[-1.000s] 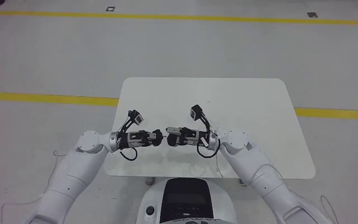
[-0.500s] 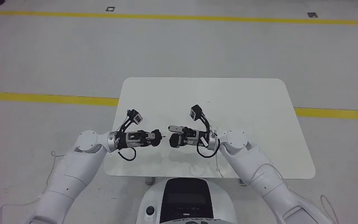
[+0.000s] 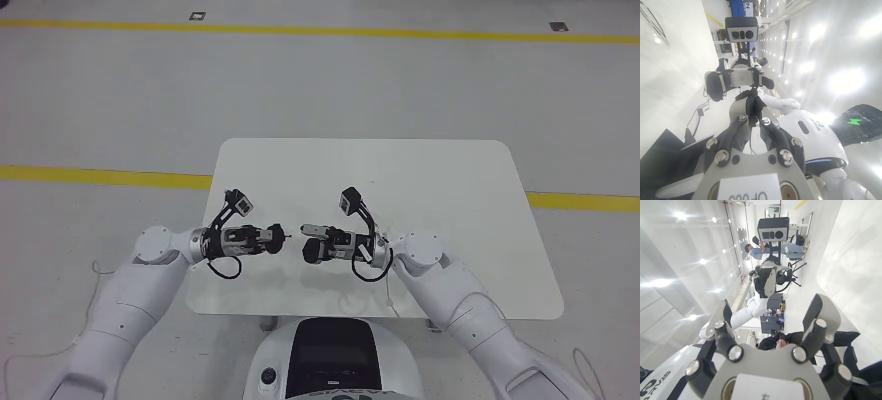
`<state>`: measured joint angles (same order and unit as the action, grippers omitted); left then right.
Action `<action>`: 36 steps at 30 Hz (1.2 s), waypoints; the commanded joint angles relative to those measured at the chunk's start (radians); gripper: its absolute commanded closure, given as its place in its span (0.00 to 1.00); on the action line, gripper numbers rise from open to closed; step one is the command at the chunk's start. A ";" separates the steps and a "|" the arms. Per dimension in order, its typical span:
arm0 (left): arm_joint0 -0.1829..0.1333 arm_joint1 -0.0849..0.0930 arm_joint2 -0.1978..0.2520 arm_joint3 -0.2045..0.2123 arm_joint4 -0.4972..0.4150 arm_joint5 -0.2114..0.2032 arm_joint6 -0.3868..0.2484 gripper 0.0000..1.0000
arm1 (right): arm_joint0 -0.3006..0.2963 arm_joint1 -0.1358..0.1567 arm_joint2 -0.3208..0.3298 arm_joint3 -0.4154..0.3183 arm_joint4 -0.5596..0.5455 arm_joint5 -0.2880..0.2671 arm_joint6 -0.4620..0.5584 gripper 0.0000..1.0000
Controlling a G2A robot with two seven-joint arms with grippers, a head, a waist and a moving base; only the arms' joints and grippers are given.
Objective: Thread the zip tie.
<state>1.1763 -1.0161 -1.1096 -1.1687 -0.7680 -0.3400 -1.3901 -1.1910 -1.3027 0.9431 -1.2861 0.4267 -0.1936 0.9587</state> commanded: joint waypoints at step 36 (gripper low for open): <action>-0.029 0.002 0.021 0.072 -0.063 0.000 0.000 1.00 | 0.000 0.000 0.000 0.000 0.000 0.000 0.000 0.00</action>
<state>1.1483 -1.0158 -1.0925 -1.0964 -0.8259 -0.3401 -1.3900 -1.1910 -1.3027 0.9431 -1.2861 0.4267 -0.1936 0.9587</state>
